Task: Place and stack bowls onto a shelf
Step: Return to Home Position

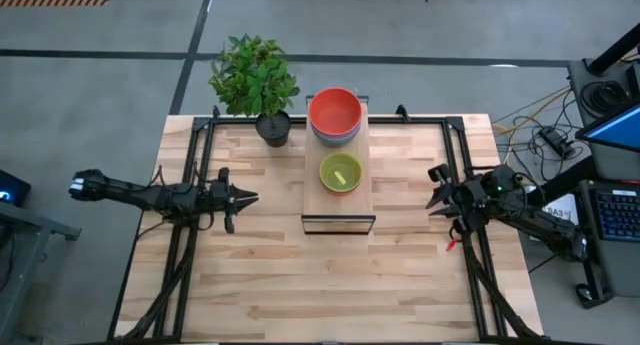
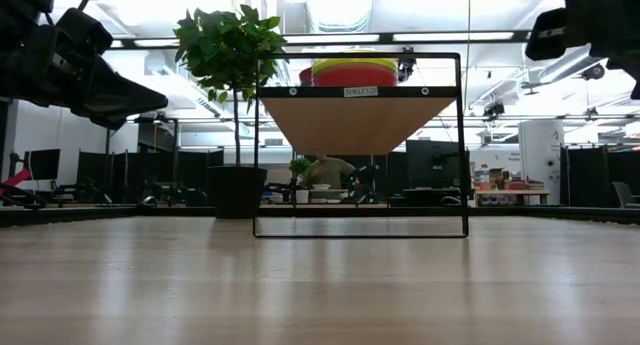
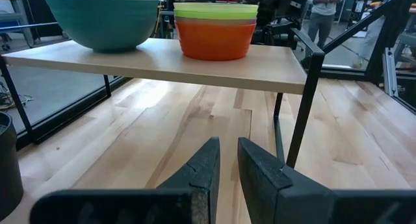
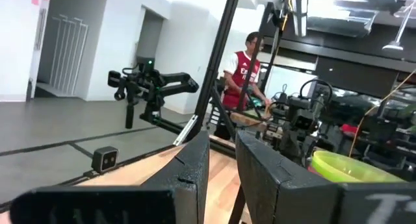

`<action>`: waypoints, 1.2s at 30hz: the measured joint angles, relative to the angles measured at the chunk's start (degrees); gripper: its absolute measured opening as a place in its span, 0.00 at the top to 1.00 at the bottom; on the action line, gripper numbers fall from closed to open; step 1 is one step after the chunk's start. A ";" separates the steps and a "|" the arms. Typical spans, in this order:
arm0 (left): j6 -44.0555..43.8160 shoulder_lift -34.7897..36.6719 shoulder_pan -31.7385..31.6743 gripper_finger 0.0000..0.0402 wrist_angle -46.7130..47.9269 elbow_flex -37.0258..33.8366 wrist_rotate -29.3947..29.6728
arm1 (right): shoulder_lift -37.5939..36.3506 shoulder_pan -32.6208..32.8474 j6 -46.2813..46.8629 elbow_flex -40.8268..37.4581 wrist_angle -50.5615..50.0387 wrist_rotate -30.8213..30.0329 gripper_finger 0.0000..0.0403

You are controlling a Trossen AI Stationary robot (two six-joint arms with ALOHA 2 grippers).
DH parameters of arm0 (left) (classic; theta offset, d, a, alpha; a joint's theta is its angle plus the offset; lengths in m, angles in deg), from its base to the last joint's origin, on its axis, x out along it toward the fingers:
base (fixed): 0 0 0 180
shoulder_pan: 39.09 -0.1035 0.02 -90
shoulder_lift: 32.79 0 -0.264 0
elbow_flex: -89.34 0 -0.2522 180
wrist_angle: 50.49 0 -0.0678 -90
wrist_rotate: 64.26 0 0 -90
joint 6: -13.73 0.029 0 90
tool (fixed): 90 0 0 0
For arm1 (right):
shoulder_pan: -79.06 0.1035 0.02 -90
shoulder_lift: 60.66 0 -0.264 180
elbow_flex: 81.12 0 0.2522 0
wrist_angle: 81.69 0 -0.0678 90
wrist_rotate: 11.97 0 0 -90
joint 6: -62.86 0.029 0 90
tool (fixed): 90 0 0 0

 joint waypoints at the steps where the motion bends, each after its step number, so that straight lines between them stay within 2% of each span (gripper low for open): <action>1: 0.00 0.00 0.00 0.91 -0.02 0.00 0.00 | 0.04 0.00 -0.08 0.00 0.28 0.00 0.83; 8: 0.00 0.00 0.01 0.91 -0.13 0.05 -0.02 | 0.79 0.00 5.91 -0.02 -3.23 -3.56 0.83; 12: 0.00 0.00 0.00 0.91 -0.15 0.09 -0.02 | 1.28 0.00 6.11 -0.02 -6.44 -5.99 0.83; 36: 0.00 -0.04 0.02 0.91 -0.05 0.11 -0.02 | 1.59 0.00 5.95 -0.07 -8.05 -6.03 0.83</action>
